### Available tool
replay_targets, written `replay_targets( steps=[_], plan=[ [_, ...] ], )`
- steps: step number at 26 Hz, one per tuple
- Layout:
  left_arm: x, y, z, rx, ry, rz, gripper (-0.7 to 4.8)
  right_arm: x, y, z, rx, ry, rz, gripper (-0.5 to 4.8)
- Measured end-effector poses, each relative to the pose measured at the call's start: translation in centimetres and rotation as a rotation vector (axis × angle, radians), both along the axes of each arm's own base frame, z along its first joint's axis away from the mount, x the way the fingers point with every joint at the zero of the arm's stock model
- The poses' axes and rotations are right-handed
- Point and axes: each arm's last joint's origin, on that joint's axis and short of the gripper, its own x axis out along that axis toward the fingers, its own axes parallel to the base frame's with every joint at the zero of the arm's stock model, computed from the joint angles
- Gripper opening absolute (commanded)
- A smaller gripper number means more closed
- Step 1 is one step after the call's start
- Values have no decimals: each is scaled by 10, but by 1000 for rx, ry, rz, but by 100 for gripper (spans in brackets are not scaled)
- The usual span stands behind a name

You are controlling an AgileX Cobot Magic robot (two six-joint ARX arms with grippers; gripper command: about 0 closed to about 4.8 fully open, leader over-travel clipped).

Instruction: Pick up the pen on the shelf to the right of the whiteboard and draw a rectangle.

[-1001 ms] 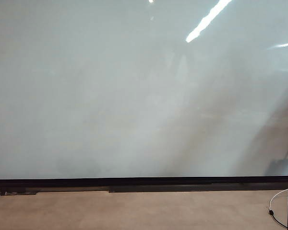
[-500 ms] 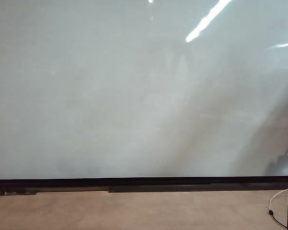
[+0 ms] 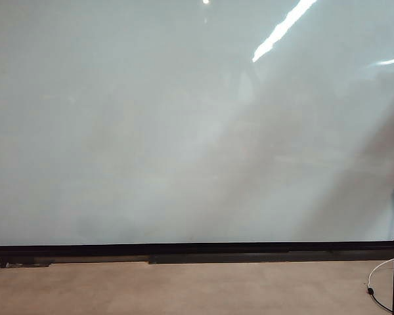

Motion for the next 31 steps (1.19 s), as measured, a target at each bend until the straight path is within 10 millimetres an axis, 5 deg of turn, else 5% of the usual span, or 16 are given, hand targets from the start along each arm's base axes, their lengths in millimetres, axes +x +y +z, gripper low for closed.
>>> replay_targets(
  steps=[5,15,23,31],
  plan=[
    [0,0,0,0,0,0,-5,-37,15,26,-25,-10,-154,-3],
    [0,0,0,0,0,0,-4,-97,72,36,-23,-22,-201,-3],
    [0,0,0,0,-1,0,-5,-112,136,48,-96,36,-31,-3],
    [0,0,0,0,0,0,-4,-119,185,36,-175,154,195,-3]
  ],
)
